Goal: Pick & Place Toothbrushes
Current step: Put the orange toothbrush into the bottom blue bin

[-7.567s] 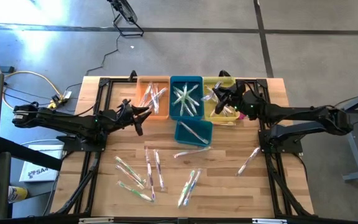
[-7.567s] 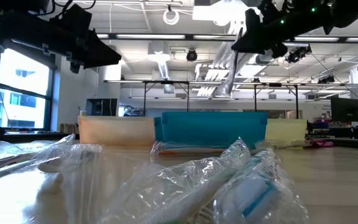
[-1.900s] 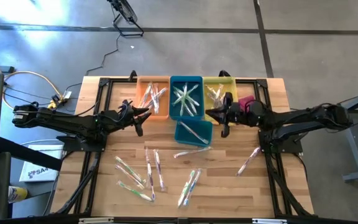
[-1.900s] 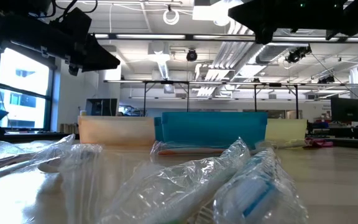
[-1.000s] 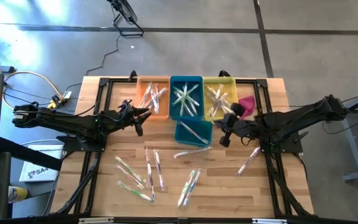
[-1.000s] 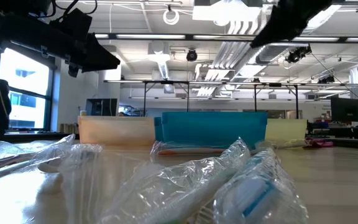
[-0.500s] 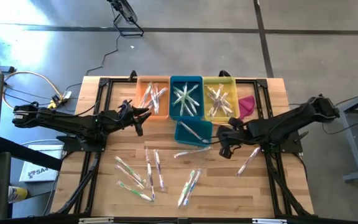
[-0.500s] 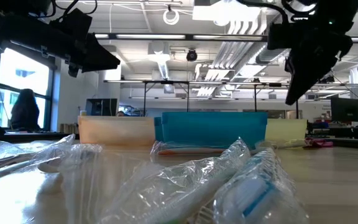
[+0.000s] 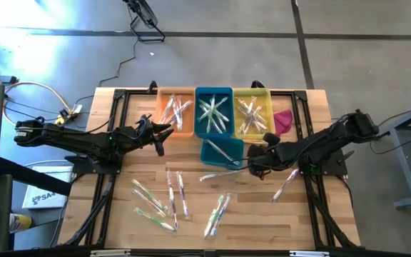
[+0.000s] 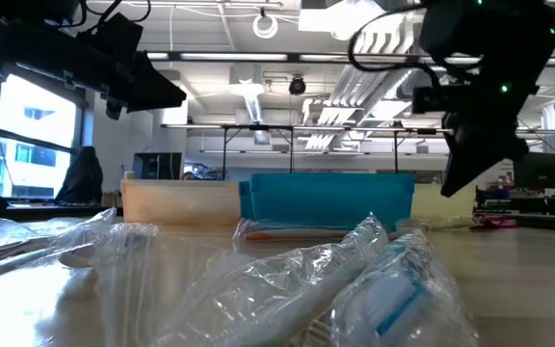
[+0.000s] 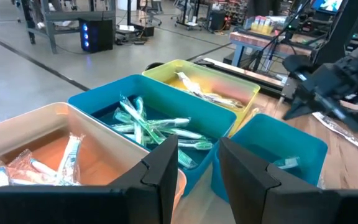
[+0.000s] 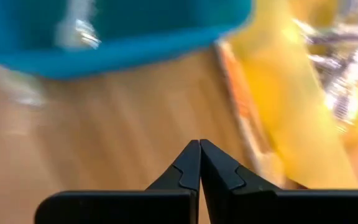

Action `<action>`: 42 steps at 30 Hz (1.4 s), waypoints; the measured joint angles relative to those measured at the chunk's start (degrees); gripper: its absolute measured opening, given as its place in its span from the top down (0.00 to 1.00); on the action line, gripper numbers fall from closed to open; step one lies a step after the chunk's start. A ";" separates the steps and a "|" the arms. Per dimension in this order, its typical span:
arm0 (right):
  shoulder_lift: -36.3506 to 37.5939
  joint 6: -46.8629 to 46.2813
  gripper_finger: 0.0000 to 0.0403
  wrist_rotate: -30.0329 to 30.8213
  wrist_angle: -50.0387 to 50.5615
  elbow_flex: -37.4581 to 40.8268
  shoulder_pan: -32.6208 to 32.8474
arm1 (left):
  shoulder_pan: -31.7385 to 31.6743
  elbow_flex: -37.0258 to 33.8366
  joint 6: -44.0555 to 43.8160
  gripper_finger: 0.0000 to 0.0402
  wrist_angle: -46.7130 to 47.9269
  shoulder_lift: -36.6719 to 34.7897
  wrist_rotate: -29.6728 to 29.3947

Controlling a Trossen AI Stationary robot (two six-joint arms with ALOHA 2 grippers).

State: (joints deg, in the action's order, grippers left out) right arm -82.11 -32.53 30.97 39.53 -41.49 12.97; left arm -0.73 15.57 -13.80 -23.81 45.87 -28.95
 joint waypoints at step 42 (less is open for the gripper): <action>0.02 7.94 1.00 3.08 -25.64 15.67 -15.15 | 0.00 -0.02 0.00 0.72 0.42 0.02 0.00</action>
State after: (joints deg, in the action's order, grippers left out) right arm -82.08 -24.59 34.05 13.89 -25.82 -2.18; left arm -0.73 15.55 -13.80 -23.40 45.89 -28.95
